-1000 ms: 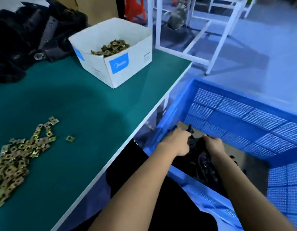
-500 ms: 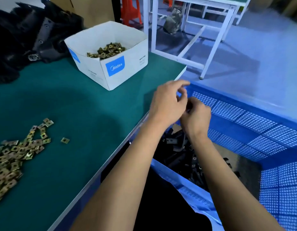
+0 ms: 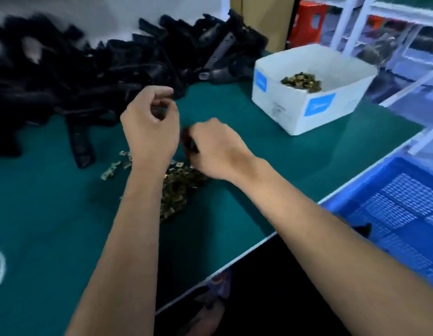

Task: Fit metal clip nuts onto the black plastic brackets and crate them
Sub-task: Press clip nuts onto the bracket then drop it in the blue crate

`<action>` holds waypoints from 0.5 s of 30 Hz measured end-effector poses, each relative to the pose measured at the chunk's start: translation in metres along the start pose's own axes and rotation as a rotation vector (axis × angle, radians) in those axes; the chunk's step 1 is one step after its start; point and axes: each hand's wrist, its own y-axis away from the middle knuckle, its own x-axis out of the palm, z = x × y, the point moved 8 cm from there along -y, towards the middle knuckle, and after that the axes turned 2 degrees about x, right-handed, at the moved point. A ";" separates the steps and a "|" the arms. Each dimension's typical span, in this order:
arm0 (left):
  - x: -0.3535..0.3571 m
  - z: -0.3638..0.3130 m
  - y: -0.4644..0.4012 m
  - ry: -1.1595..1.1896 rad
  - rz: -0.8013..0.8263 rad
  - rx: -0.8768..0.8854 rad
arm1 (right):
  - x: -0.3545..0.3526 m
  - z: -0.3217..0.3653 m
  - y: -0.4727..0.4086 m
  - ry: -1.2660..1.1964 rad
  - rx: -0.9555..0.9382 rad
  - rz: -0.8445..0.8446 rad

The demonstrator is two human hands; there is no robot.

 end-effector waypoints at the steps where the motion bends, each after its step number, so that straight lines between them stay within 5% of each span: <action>1: -0.026 0.021 -0.003 -0.106 -0.032 -0.008 | 0.016 0.022 -0.005 -0.015 -0.058 0.074; 7: -0.188 0.141 0.009 -0.662 -0.217 -0.231 | 0.079 0.133 -0.030 0.038 -0.314 0.287; 11: -0.219 0.184 0.006 -0.714 -0.145 -0.319 | 0.100 0.170 -0.040 -0.068 -0.421 0.451; 15: -0.173 0.175 -0.005 -0.609 0.097 -0.111 | 0.108 0.177 -0.040 -0.201 -0.472 0.533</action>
